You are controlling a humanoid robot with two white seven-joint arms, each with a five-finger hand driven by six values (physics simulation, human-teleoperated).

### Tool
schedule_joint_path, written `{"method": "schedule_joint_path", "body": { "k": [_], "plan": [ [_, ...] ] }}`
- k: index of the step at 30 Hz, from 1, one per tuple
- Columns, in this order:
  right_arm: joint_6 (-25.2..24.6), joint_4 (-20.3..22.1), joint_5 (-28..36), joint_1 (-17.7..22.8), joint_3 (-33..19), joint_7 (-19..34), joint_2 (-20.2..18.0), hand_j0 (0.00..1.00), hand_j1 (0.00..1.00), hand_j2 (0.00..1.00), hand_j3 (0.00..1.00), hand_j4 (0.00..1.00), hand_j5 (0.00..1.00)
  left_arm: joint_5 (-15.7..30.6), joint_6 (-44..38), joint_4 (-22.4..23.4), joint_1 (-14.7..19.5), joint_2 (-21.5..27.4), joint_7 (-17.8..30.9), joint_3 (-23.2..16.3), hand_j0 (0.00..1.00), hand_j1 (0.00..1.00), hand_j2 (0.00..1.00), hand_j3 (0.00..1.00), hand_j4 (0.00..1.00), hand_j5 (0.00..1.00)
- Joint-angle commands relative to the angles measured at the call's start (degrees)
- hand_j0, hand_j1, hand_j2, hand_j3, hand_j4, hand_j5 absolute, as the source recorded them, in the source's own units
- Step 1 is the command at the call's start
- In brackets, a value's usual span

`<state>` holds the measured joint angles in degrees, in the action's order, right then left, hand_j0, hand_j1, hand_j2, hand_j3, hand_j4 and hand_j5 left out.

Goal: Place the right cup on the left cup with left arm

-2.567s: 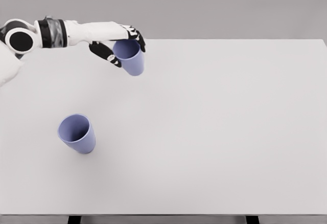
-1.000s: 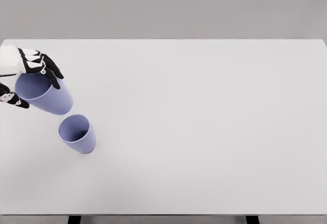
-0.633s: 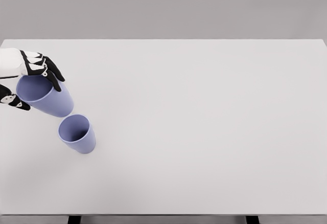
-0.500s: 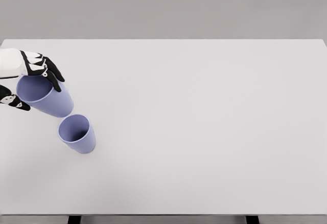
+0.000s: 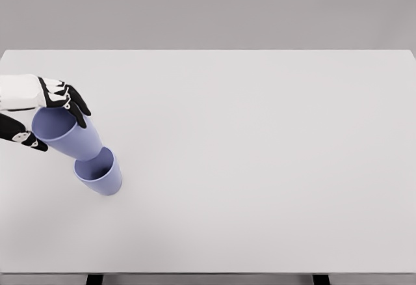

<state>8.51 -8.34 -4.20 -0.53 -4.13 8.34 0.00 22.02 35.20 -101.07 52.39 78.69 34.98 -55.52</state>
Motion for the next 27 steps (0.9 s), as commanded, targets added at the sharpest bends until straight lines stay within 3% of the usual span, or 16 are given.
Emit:
{"method": "schedule_joint_path", "body": {
  "k": [1,12,27],
  "plan": [
    [0.0,0.0,0.0,0.0,0.0,0.0,0.0,1.0,1.0,1.0,1.0,1.0,1.0,0.5,-0.2,0.0,-0.1,0.1,0.0,0.1,0.5,0.5,0.5,0.5,0.5,0.5],
    [0.0,0.0,0.0,0.1,0.0,0.1,0.0,1.0,1.0,1.0,1.0,1.0,1.0,0.5,-0.2,0.0,-2.6,0.1,0.0,0.1,0.5,0.5,0.5,0.5,0.5,0.5],
    [0.0,0.0,0.0,0.1,0.0,0.1,0.0,1.0,1.0,1.0,1.0,1.0,1.0,-0.1,-0.2,0.0,-2.6,-0.4,0.0,0.1,0.5,0.5,0.5,0.5,0.5,0.5]
  ]
}}
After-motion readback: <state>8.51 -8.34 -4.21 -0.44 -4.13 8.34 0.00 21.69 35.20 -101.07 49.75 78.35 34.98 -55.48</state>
